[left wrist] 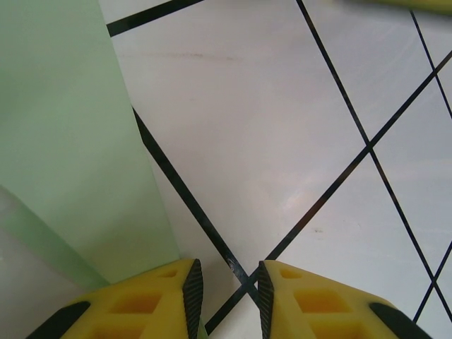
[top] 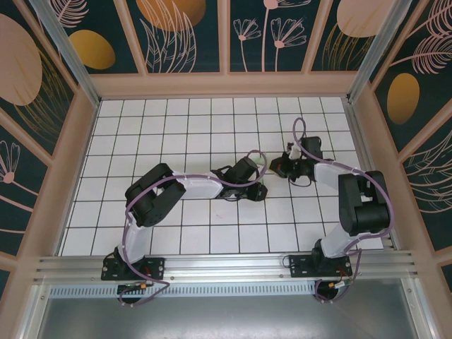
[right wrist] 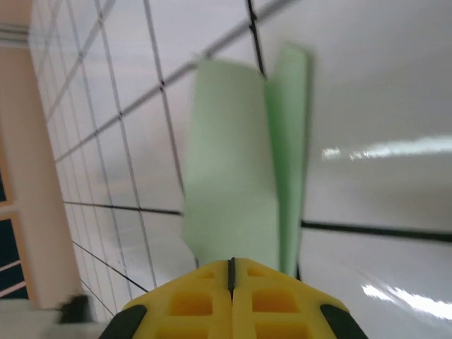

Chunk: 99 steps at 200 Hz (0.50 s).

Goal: Fold a paper plane with a square sheet of paper (fold left side to right side)
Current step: Fold the wing for the fifth time at the center of the table.

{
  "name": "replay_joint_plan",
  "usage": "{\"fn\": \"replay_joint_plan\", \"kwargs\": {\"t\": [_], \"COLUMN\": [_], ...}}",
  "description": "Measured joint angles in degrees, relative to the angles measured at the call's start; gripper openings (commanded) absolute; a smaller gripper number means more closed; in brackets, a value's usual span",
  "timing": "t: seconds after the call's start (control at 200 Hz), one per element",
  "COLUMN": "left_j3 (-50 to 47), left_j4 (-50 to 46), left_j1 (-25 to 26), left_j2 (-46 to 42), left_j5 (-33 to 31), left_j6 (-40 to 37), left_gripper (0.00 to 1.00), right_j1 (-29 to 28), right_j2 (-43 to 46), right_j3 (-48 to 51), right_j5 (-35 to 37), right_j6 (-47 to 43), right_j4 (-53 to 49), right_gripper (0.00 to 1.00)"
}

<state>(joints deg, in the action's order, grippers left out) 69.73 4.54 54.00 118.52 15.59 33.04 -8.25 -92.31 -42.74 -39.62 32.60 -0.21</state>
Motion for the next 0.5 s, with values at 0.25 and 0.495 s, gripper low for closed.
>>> {"fn": "replay_joint_plan", "kwargs": {"t": [0.25,0.495], "left_j3": [0.0,-0.1], "left_j4": [0.0,0.0], "left_j1": [0.0,0.0], "left_j2": [0.0,0.0], "left_j5": [0.0,-0.2], "left_j6": [0.0,0.0], "left_gripper": [0.31,0.31], "right_j1": [-2.5,-2.8], "right_j2": [-1.5,-6.3], "right_j3": [1.8,0.4], "right_j5": [-2.6,-3.0], "right_j6": [1.2,1.4], "right_j4": [2.8,4.1], "right_gripper": [0.00,0.00]}}
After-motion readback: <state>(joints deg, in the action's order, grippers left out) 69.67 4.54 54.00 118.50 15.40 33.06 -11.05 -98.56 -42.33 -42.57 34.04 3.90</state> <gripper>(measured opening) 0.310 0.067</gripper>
